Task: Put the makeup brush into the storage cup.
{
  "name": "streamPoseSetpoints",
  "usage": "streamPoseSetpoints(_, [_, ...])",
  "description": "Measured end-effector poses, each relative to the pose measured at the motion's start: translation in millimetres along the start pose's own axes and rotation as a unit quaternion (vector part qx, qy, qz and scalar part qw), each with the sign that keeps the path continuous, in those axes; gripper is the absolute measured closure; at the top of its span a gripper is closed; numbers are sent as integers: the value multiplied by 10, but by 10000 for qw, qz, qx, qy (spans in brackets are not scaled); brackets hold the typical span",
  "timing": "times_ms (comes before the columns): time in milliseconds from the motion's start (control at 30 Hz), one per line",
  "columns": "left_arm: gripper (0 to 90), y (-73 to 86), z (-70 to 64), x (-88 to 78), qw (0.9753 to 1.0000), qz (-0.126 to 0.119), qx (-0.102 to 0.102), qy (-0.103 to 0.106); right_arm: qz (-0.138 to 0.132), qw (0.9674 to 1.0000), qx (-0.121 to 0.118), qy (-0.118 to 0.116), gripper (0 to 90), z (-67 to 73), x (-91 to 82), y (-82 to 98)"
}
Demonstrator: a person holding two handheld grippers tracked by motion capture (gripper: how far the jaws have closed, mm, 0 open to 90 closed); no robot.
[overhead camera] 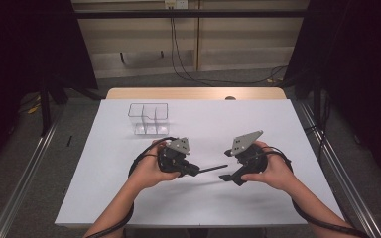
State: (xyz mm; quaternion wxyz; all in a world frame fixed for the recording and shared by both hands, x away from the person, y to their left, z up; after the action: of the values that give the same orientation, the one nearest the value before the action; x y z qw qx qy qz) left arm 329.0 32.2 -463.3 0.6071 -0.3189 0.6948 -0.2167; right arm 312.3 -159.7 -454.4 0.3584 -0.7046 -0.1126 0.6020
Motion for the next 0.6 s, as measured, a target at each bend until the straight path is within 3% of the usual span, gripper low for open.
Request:
streamPoseSetpoints(400, [842, -28, -9, 2, 10000, -34, 46, 34, 283, 9990, -352, -70, 307, 19, 0, -60])
streamPoseSetpoints(600, [841, -39, -14, 21, 9999, -42, 83, 54, 341, 9986, -363, -160, 404, 20, 10, -97])
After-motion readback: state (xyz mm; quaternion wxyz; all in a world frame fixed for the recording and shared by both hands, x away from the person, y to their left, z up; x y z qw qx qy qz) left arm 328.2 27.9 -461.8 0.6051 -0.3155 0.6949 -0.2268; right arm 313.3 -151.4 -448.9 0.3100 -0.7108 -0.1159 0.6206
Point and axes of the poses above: each handheld gripper's, and its own axes: x roughly forward along the jaws, y roughly out of its underside, z roughly to its left, the point moved 5 cm from there along x, roughly forward along the jaws, and after that the axes turned 2 degrees about z, right-handed, at the moved point
